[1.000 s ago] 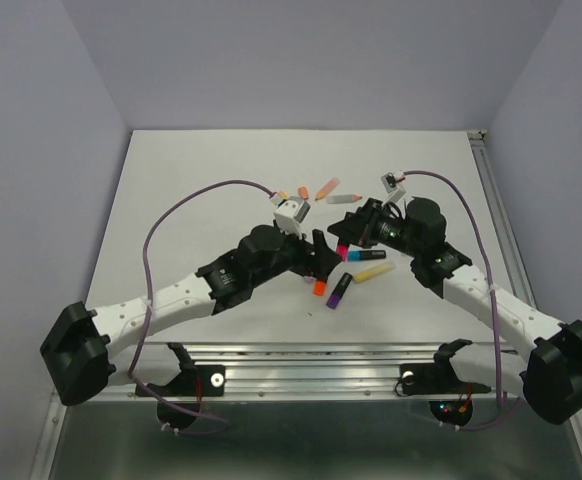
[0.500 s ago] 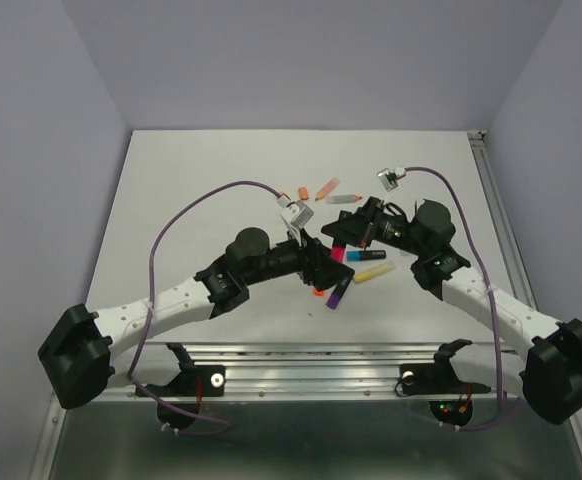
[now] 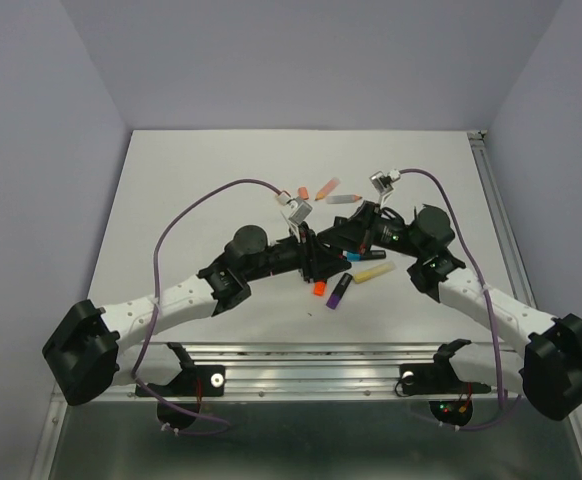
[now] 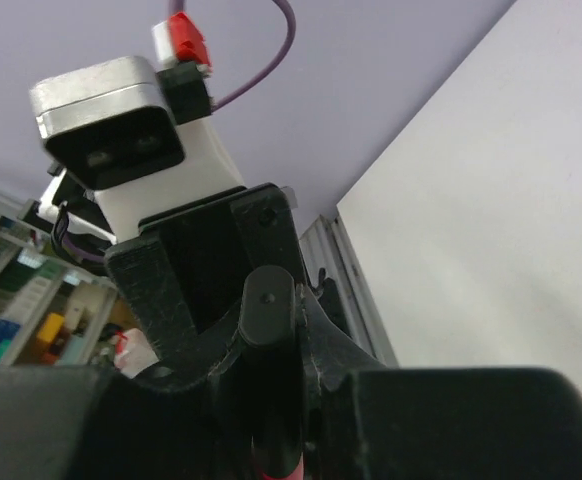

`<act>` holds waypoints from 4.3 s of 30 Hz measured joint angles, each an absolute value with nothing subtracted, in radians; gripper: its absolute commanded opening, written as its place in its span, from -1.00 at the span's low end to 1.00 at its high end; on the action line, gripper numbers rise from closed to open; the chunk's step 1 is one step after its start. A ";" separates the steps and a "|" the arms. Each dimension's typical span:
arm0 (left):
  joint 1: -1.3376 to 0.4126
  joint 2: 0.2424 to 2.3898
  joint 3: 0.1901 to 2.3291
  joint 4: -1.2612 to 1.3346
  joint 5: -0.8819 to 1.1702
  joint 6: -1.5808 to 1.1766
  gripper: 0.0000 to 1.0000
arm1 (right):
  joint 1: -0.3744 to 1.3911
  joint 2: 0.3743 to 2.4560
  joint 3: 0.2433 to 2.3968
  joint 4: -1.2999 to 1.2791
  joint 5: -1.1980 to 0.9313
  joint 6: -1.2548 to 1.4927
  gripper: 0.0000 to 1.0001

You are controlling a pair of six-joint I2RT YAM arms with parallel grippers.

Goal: Open the pen caps

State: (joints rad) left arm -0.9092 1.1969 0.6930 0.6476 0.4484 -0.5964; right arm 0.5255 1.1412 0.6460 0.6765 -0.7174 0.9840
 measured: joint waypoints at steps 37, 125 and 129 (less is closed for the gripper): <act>-0.927 1.028 0.438 0.815 0.546 -0.823 -1.00 | 0.129 1.708 1.170 0.500 -0.143 0.691 -0.99; -0.413 2.066 1.747 -0.409 -0.083 -0.413 0.98 | 0.170 1.984 1.701 -0.335 0.043 0.376 1.00; -0.471 1.851 1.600 -0.382 -0.128 -0.445 0.98 | 0.170 1.768 1.521 -0.262 0.045 0.411 1.00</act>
State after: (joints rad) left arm -0.4706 1.8507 1.5997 -0.3824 -0.1280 -0.4450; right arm 0.1699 1.7676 1.5211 -0.2619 0.0452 0.4110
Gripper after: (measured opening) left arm 0.986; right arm 0.998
